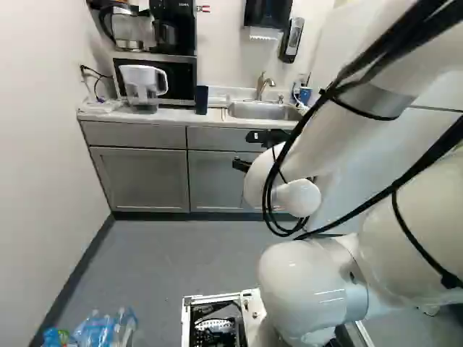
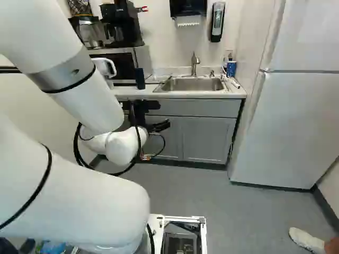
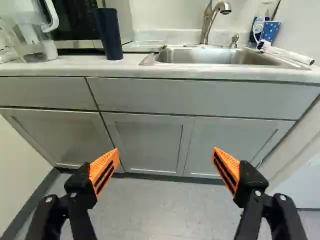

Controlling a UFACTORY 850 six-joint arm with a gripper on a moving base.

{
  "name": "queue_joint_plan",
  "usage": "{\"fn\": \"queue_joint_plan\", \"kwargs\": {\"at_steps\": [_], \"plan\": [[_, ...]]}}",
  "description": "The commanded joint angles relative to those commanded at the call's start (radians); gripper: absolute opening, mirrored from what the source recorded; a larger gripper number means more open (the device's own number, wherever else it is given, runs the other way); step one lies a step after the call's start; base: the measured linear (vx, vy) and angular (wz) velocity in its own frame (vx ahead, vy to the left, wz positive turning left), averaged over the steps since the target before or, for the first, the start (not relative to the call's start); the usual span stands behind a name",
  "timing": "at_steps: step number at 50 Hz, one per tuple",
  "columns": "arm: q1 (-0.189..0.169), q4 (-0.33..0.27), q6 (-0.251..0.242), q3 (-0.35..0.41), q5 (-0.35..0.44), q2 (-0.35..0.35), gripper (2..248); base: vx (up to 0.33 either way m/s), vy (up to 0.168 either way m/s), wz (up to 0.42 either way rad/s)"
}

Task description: Rinse the cup and place it in the tray

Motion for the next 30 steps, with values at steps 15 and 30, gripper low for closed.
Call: {"fn": "queue_joint_plan", "kwargs": {"at_steps": [15, 30], "plan": [[0.0, 0.0, 0.0, -0.005, 0.0, -0.005, 247, 0.0, 0.0, 0.0], [-0.002, 0.0, 0.0, -0.036, 0.0, -0.028, 247, 0.0, 0.0, 0.0]]}}
